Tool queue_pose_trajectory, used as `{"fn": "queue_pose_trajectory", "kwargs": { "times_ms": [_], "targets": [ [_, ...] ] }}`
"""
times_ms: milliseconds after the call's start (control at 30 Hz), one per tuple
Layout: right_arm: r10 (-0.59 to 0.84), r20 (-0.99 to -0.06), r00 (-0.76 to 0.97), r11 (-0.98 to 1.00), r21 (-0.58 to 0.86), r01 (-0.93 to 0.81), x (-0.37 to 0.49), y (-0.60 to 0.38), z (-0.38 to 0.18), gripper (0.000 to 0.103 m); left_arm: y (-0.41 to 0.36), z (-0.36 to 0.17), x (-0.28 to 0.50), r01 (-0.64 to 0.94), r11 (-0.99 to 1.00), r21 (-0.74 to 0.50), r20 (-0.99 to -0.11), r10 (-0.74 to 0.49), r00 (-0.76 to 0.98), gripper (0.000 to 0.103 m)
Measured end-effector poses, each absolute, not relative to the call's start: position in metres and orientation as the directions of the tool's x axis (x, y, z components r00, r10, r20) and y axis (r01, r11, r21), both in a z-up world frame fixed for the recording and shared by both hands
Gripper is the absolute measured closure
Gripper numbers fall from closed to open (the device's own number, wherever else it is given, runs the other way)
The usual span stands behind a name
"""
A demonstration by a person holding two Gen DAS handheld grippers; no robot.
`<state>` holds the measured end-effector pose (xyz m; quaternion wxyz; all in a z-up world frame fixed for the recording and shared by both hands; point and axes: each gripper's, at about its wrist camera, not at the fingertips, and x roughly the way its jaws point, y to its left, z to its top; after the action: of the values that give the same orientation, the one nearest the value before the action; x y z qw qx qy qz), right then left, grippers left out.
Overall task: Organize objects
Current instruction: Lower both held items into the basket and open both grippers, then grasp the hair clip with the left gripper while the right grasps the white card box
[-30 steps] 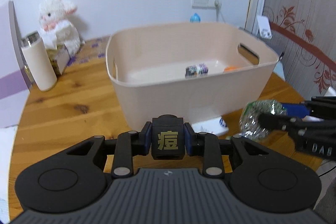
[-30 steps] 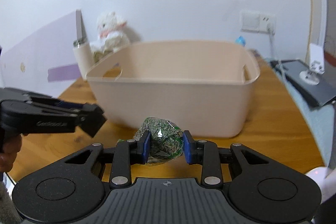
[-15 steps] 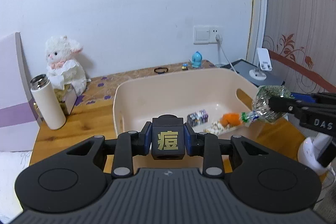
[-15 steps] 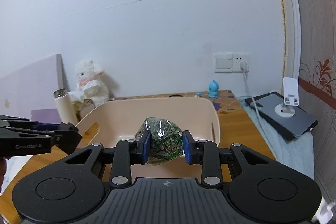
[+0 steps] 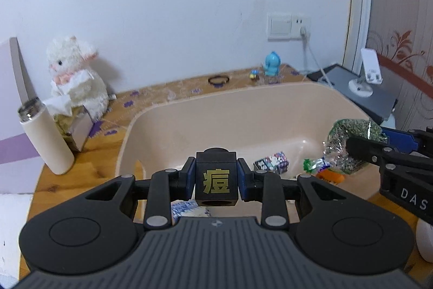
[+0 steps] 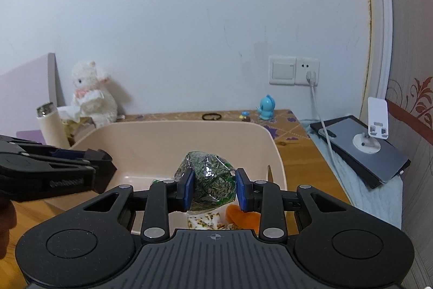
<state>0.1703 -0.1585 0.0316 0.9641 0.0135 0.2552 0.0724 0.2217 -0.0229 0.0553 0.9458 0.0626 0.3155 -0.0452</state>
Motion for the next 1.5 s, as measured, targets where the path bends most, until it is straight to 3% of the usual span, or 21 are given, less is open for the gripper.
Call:
{"fn": "queue_pose_trajectory", "kwargs": {
  "times_ms": [267,333,367,467,767,1133,1500],
  "targets": [
    [0.096,-0.555,0.826,0.994,0.013,-0.107,0.184,-0.154,0.010,0.072,-0.026,0.026,0.239,0.113,0.988,0.107,-0.676,-0.011,0.737,0.070],
    [0.102,-0.557,0.824,0.994,0.017,-0.111,0.181,-0.155,0.010,0.059,-0.026,0.027,0.234,0.120,0.987,0.105,-0.669,-0.019,0.743,0.069],
    [0.106,-0.558,0.823,0.993,0.020,-0.115,0.179,-0.155,0.012,0.055,-0.026,0.028,0.231,0.119,0.987,0.108,-0.663,-0.018,0.749,0.066],
    [0.090,-0.542,0.836,0.994,-0.005,-0.111,0.171,-0.153,0.019,0.049,-0.025,0.038,0.220,0.114,0.987,0.112,-0.641,-0.016,0.767,0.029],
    [0.101,-0.482,0.870,0.993,0.002,-0.114,0.130,-0.159,0.041,0.029,-0.021,0.064,0.182,0.128,0.984,0.121,-0.595,-0.031,0.803,0.016],
    [0.106,-0.500,0.860,0.992,-0.010,-0.128,0.093,-0.164,0.036,0.016,-0.014,0.060,0.140,0.136,0.985,0.107,-0.600,-0.045,0.799,0.016],
    [0.105,-0.592,0.799,0.989,-0.019,-0.144,0.082,-0.160,-0.002,0.014,-0.017,-0.005,0.136,0.169,0.981,0.096,-0.730,-0.046,0.682,0.012]
  ]
}}
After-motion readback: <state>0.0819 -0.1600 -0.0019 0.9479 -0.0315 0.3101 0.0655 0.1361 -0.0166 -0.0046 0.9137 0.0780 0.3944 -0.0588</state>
